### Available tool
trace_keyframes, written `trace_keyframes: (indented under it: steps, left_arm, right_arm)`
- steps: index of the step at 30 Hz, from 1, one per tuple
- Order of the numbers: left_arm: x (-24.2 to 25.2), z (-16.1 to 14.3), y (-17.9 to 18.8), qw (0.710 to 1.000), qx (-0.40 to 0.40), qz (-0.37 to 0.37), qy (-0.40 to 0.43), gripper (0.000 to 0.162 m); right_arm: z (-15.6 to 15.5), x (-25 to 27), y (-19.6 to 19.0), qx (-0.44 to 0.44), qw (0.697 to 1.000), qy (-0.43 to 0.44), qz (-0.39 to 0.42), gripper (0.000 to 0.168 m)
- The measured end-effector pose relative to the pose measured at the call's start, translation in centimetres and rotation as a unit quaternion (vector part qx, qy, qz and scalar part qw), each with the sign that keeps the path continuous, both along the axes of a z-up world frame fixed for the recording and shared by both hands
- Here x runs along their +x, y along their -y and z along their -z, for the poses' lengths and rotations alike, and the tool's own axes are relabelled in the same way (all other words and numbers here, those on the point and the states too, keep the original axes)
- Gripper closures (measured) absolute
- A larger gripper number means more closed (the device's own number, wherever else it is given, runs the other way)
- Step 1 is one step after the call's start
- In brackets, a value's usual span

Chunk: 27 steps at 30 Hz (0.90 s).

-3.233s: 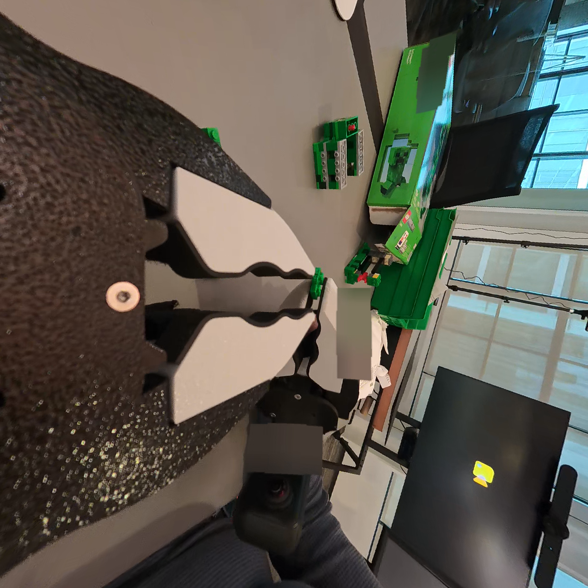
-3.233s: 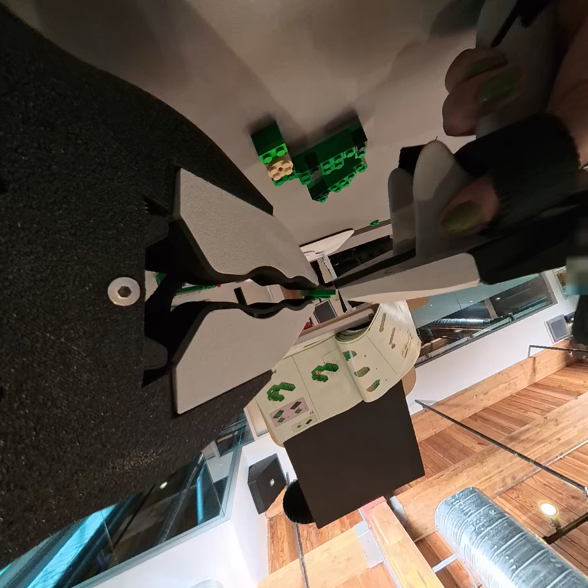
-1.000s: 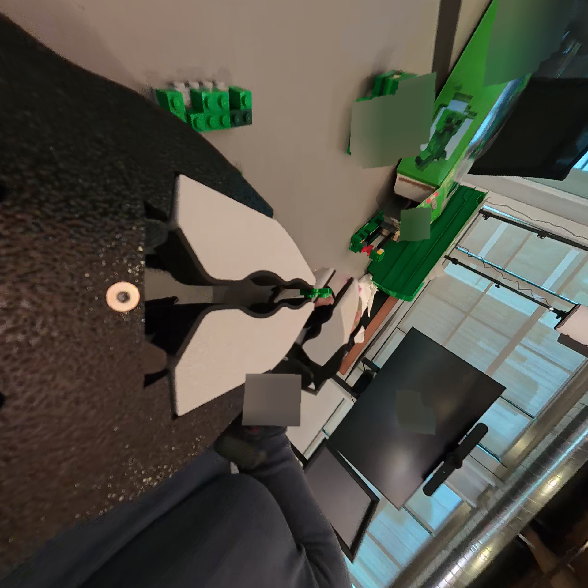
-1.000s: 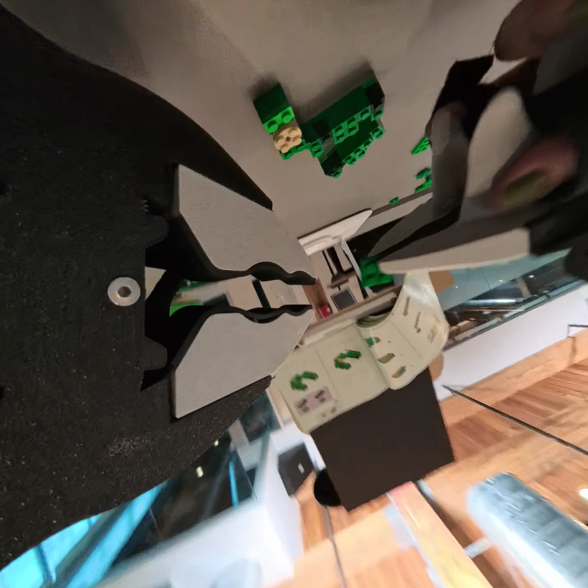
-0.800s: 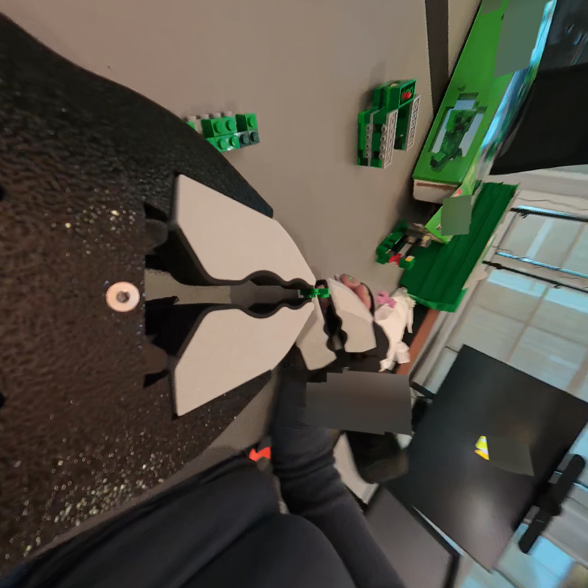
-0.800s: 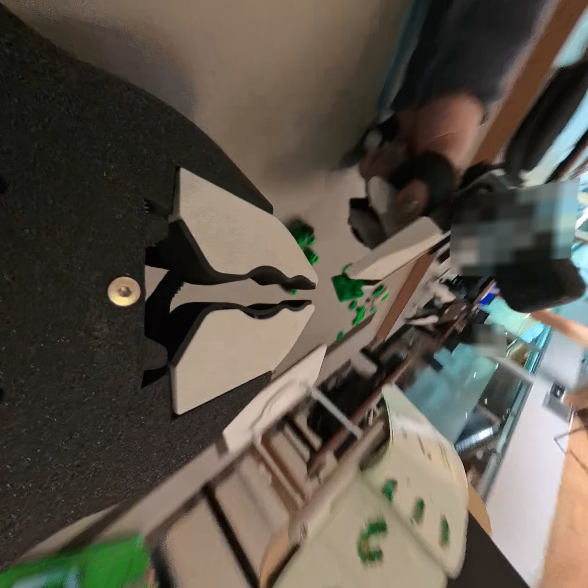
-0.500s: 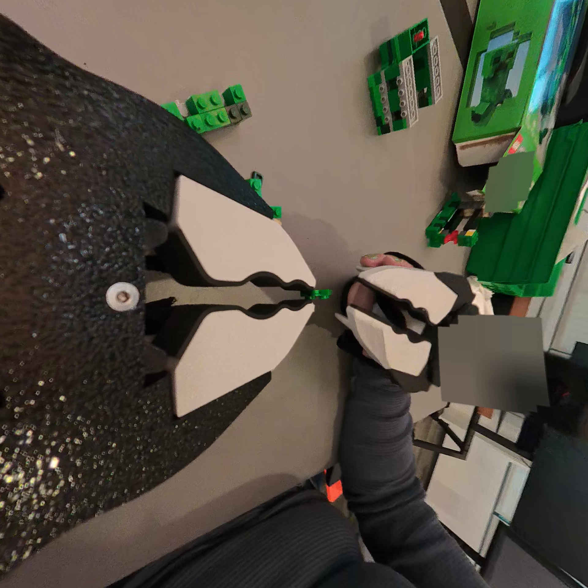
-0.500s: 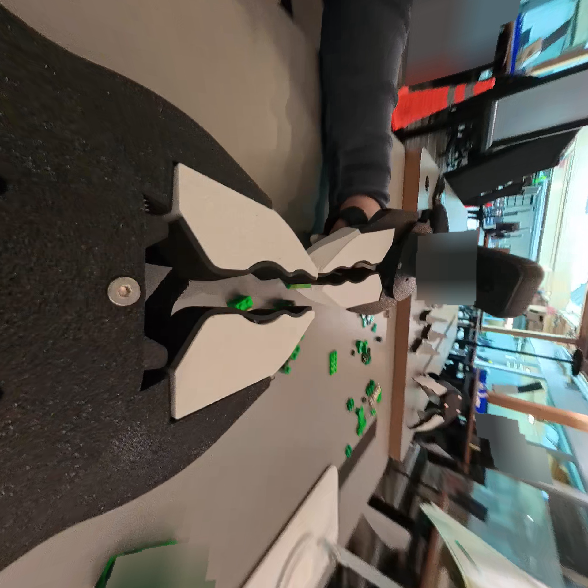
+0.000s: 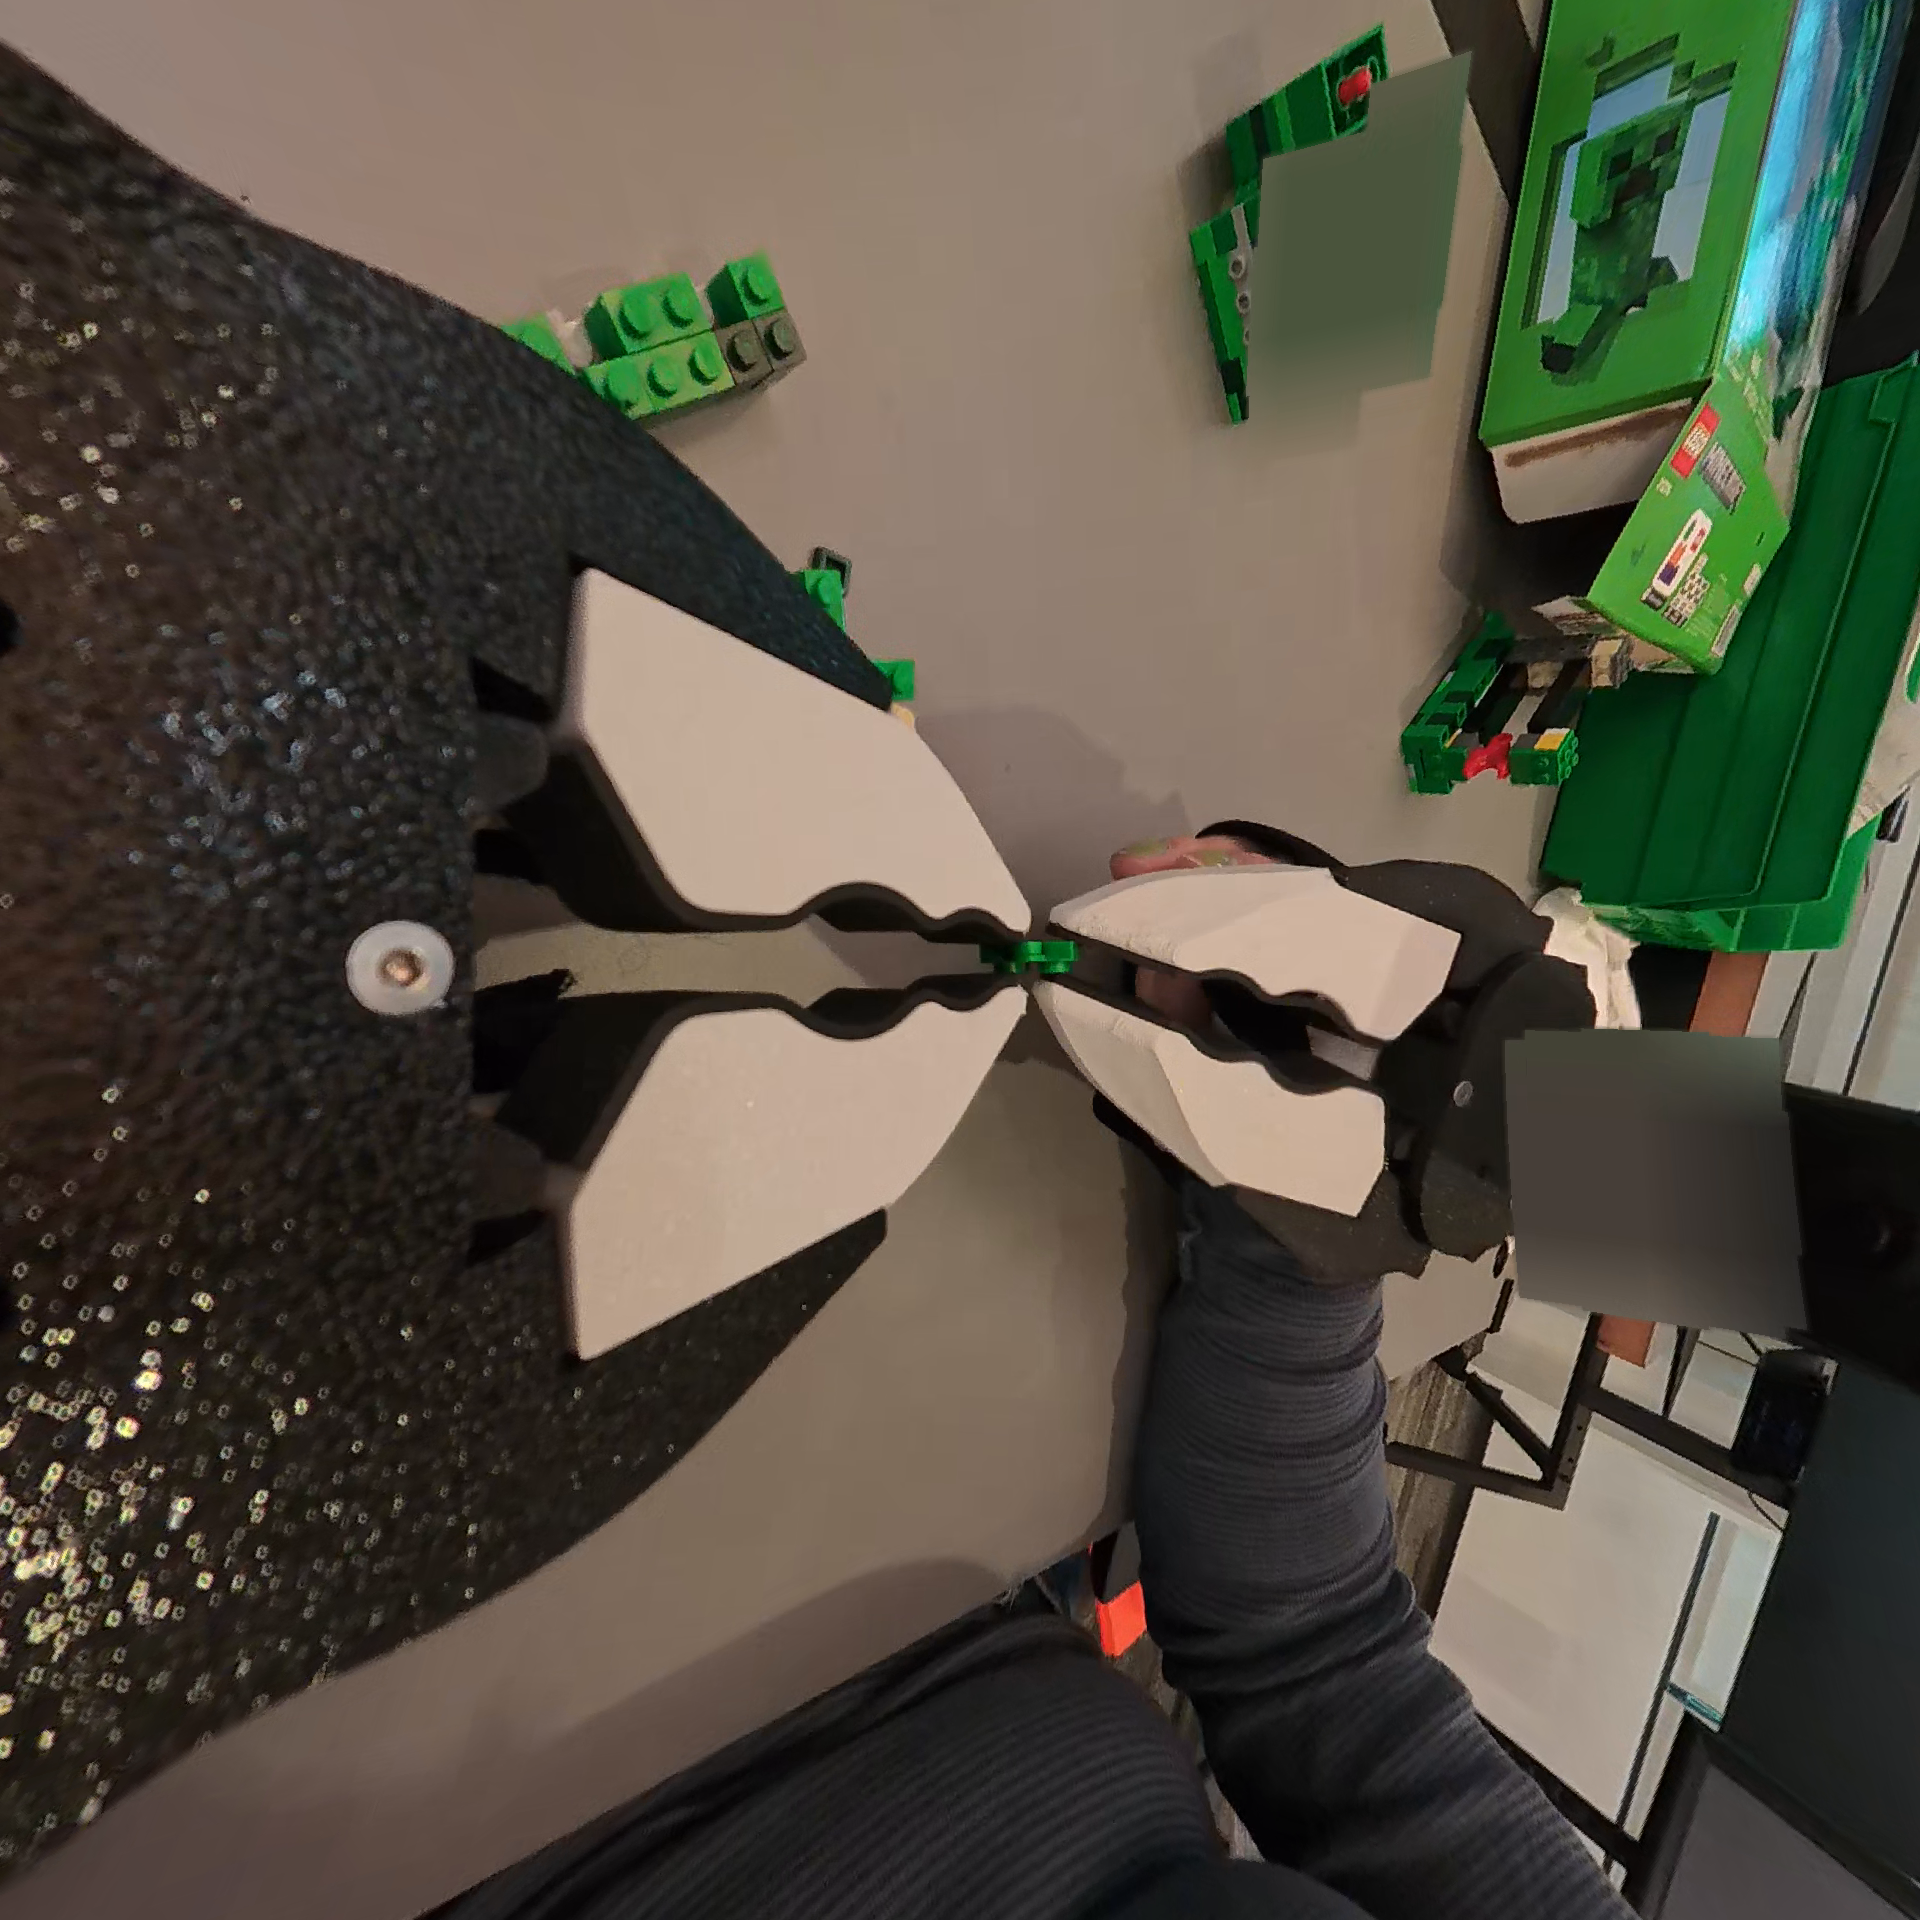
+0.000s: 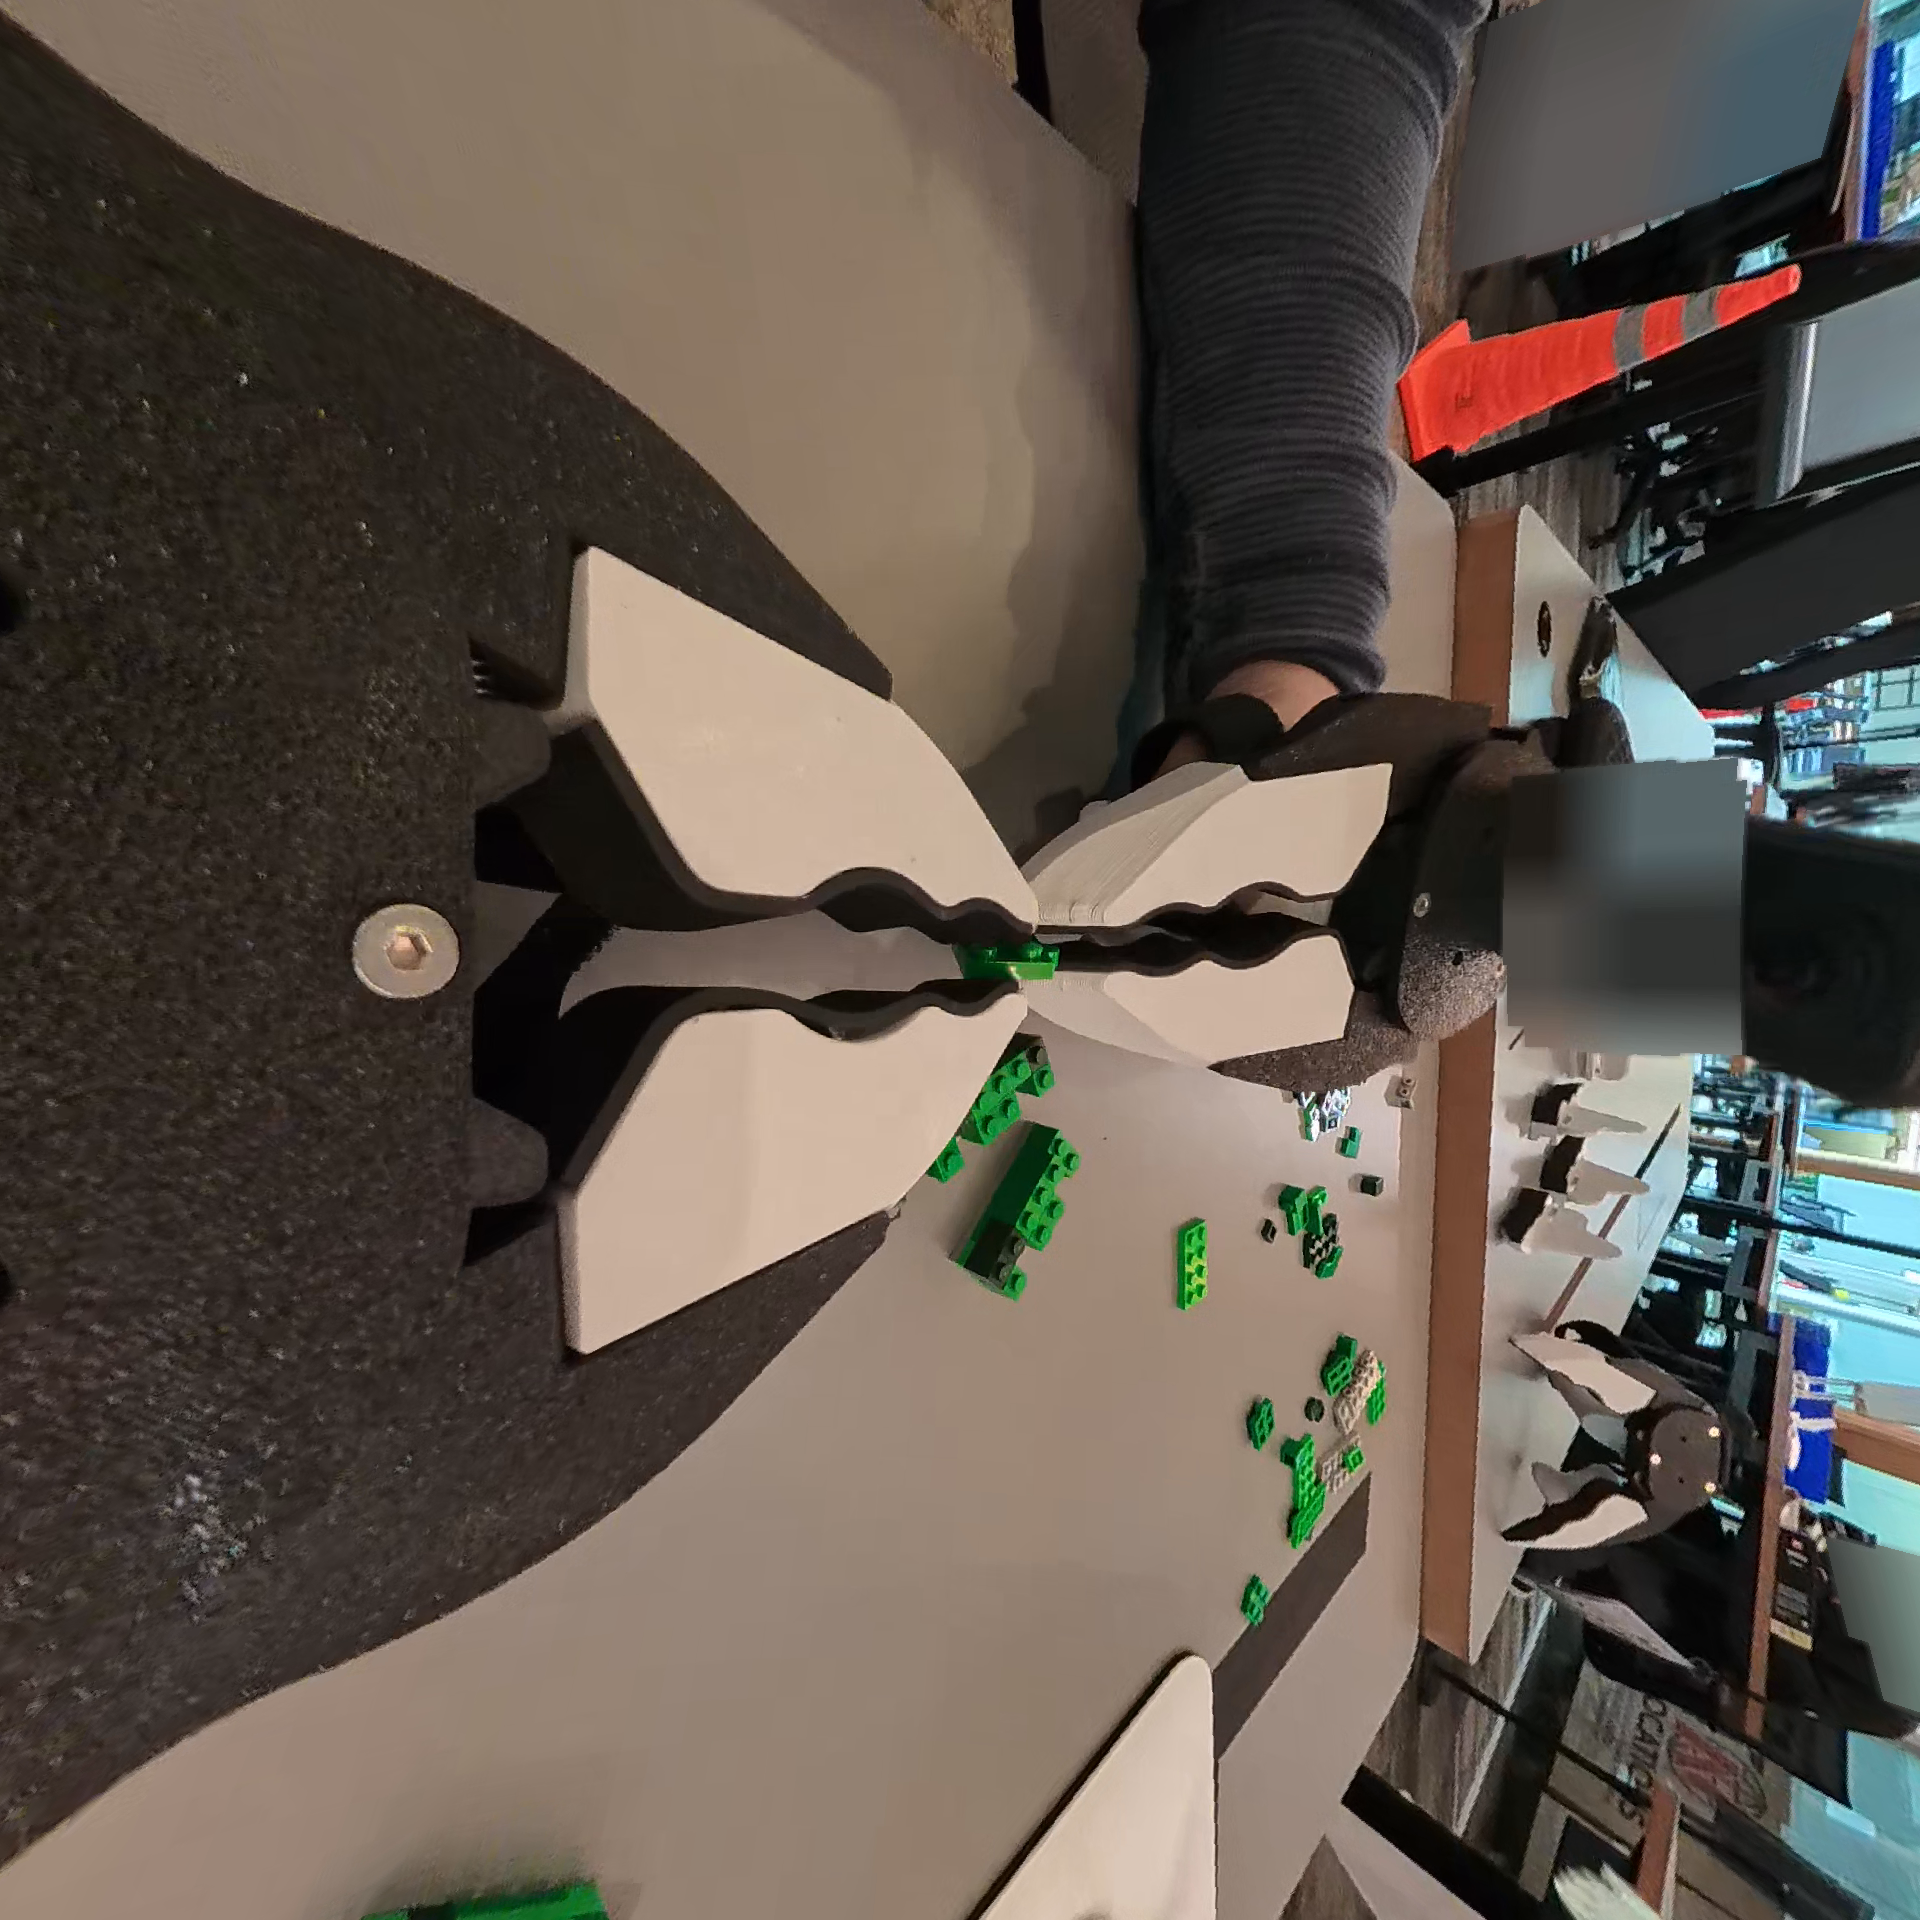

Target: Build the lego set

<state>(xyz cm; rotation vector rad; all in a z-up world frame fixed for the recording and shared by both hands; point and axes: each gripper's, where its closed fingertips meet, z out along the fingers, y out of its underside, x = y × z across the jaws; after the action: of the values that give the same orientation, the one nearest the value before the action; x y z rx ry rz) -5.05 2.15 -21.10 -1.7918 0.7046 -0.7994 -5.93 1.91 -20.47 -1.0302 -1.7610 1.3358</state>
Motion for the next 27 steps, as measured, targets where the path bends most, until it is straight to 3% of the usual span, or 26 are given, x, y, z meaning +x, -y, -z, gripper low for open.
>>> trace_keyframes:
  steps: [2,6,10,14,27]
  left_arm:
    - [-0.2,-0.3,-0.5,1.0,0.014,-0.02,0.003,0.157]
    - [-0.7,-1.2,-1.2,0.998,0.031,-0.054,0.03,0.14]
    - [-0.8,-2.6,-1.4,0.993,0.051,-0.061,0.085,0.14]
    - [-1.0,-3.9,-1.7,0.984,0.065,-0.072,0.15,0.14]
    - [-0.3,-4.0,-1.6,0.983,0.05,-0.052,0.171,0.147]
  right_arm:
    - [-0.3,-0.1,-0.4,-0.015,1.0,-0.004,0.011,0.163]
    - [-2.0,-0.1,-1.7,-0.078,0.994,-0.057,0.044,0.165]
    - [-3.2,-0.1,-2.3,-0.134,0.986,-0.089,0.053,0.165]
    - [-3.3,-0.2,-2.1,-0.136,0.985,-0.094,0.049,0.165]
    - [-3.9,0.1,-1.7,-0.185,0.978,-0.099,0.014,0.165]
